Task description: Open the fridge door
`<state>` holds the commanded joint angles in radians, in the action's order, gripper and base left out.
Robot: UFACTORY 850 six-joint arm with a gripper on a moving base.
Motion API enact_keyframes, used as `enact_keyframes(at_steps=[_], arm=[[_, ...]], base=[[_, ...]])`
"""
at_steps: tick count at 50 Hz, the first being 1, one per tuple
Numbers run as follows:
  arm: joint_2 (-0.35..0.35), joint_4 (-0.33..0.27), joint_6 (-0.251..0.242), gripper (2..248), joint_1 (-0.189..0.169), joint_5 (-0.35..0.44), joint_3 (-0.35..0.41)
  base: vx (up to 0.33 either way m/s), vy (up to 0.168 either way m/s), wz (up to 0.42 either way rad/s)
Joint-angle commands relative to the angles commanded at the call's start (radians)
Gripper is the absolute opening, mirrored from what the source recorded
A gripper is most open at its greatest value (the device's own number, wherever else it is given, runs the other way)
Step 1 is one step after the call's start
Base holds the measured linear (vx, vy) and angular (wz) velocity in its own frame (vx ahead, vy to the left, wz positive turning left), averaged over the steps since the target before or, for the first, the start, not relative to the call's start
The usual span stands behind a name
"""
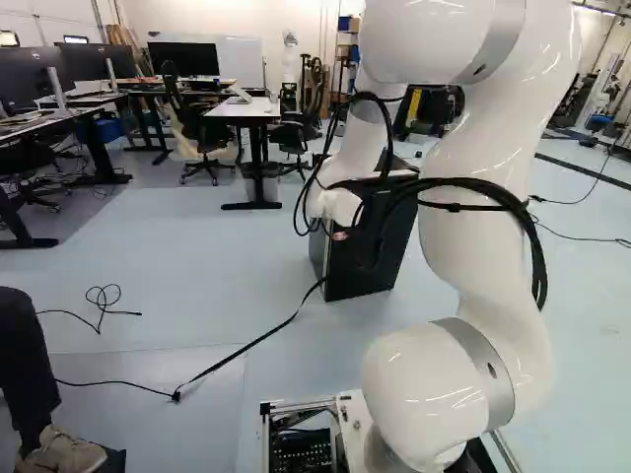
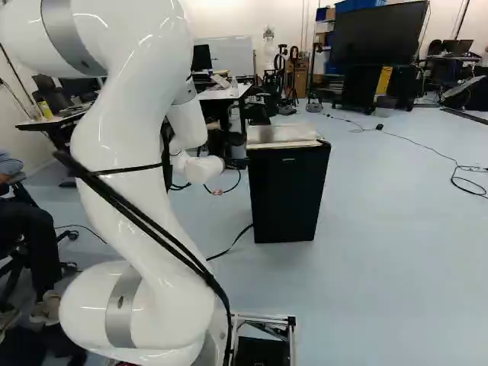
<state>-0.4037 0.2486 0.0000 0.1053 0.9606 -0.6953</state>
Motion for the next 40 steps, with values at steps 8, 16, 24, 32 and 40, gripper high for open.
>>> enact_keyframes(at_steps=[8, 16, 24, 32, 40], arm=[[-0.018, 0.036, 0.0, 247, 0.01, 0.021, -0.022], [-0.03, 0.079, 0.0, 247, 0.021, 0.043, -0.038], [-0.039, 0.129, 0.0, 247, 0.032, 0.064, -0.051], [-0.05, 0.182, 0.0, 247, 0.043, 0.086, -0.063], [-0.074, 0.236, 0.0, 247, 0.053, 0.107, -0.078]], base=[[0.0, 0.0, 0.0], [0.0, 0.0, 0.0], [0.0, 0.0, 0.0], [0.0, 0.0, 0.0], [0.0, 0.0, 0.0]])
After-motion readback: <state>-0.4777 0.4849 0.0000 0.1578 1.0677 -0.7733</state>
